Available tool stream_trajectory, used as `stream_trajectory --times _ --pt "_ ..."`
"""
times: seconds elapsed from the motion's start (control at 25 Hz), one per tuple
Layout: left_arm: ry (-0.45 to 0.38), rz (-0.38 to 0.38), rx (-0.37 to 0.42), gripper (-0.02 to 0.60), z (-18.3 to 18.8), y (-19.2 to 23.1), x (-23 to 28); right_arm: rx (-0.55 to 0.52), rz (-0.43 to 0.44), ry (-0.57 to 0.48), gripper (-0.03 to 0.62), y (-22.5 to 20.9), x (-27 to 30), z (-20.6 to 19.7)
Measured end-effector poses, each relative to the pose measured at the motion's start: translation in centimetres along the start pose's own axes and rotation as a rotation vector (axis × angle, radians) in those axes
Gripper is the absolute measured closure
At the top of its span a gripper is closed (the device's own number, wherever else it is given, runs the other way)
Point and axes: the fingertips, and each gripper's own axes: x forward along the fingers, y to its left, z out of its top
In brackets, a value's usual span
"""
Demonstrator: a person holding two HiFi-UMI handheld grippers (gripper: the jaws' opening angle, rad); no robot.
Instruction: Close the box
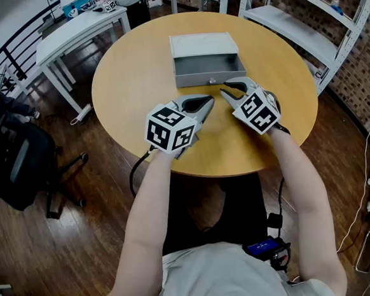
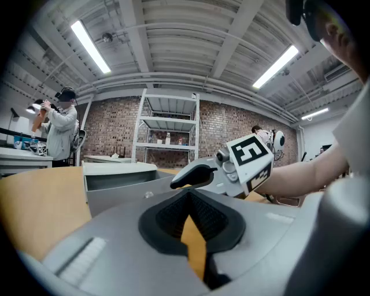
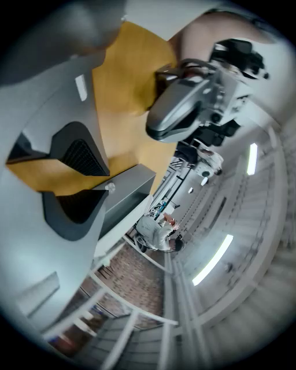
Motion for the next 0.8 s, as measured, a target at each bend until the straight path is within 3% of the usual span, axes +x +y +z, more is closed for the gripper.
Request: stream_trajectory --times 0.16,0.28,0.52,0.56,0.8 --pt "0.011 0.069 -0.003 0.581 0.1 1.4 -1.6 -0.429 -0.096 0.122 0.503 0.3 2.7 0.6" --pt "0.01 0.096 -0.006 0.581 0.2 2.5 -3.1 -0.617 -0.109 0.184 0.503 0.7 4.5 0.5" --pt "0.01 0.075 -0.004 0.581 0.1 2.9 -4.1 -0.783 -0.196 0.307 0.488 0.1 6.7 0.0" --pt "0.009 0.075 -0.005 0.581 0.1 2.9 -4.1 -0.803 -0.207 0.325 0.516 0.0 6.7 -0.1" --pt "0.01 0.075 -0.007 0.581 0.2 3.2 -4.3 -0.809 -0.246 0.363 0.531 -0.8 7.4 -0.1"
